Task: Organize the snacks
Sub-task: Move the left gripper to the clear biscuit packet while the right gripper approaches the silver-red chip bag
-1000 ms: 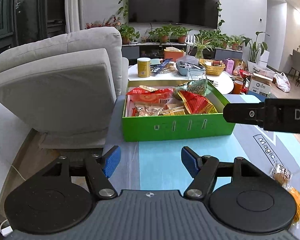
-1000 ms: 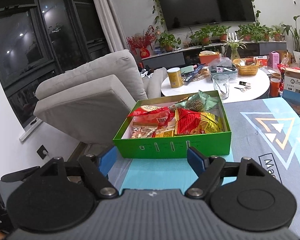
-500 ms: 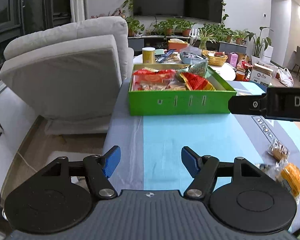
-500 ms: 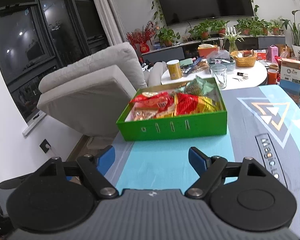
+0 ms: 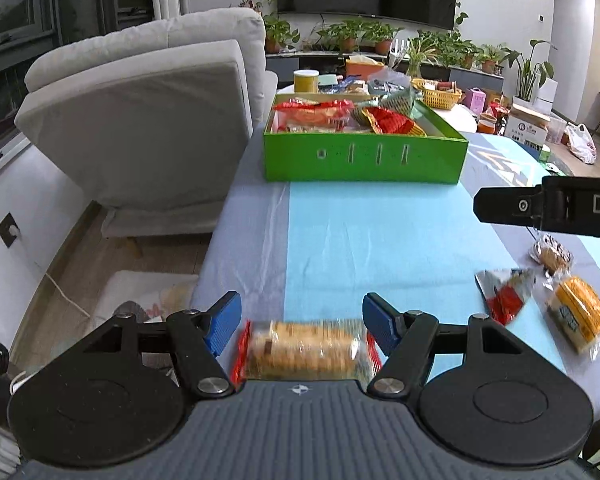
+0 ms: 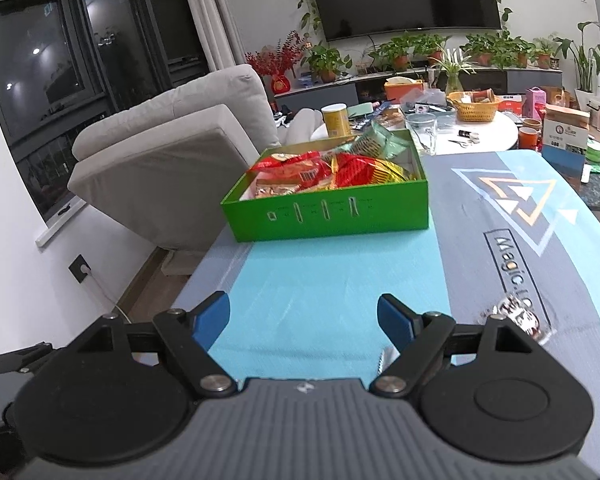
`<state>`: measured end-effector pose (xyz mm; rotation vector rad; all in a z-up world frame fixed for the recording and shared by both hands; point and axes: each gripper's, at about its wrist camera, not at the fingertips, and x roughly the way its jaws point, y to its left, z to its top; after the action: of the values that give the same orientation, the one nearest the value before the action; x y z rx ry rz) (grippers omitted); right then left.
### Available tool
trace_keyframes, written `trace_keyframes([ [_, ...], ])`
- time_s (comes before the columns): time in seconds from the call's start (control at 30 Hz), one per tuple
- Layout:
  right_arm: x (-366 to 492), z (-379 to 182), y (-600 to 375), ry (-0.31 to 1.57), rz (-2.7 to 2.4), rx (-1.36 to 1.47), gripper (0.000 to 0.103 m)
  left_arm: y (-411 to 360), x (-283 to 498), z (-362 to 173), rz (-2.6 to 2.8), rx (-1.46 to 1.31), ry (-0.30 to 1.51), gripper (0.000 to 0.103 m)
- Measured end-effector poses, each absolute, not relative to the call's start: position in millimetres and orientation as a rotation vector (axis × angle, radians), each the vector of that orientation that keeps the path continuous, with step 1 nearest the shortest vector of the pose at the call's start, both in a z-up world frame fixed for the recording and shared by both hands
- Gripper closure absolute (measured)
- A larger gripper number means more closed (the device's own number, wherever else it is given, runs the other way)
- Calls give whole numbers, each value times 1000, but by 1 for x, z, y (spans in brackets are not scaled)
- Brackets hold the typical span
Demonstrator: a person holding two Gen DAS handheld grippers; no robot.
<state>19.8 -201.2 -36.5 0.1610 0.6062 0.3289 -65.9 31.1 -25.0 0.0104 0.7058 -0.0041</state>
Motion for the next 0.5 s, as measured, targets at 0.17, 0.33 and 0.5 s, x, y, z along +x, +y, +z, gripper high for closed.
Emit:
trace_keyframes([
  [0.17,19,-44,-205,627,318,163,47,37,-74,-32,-4,-29,752,38],
  [0.33,18,-52,-207,651,308,159,47,41,-77,-38,-22,-80,799,38],
  [0.5,18,-61,-211,690,282,165,47,39,-71,-47,-30,-84,841,38],
])
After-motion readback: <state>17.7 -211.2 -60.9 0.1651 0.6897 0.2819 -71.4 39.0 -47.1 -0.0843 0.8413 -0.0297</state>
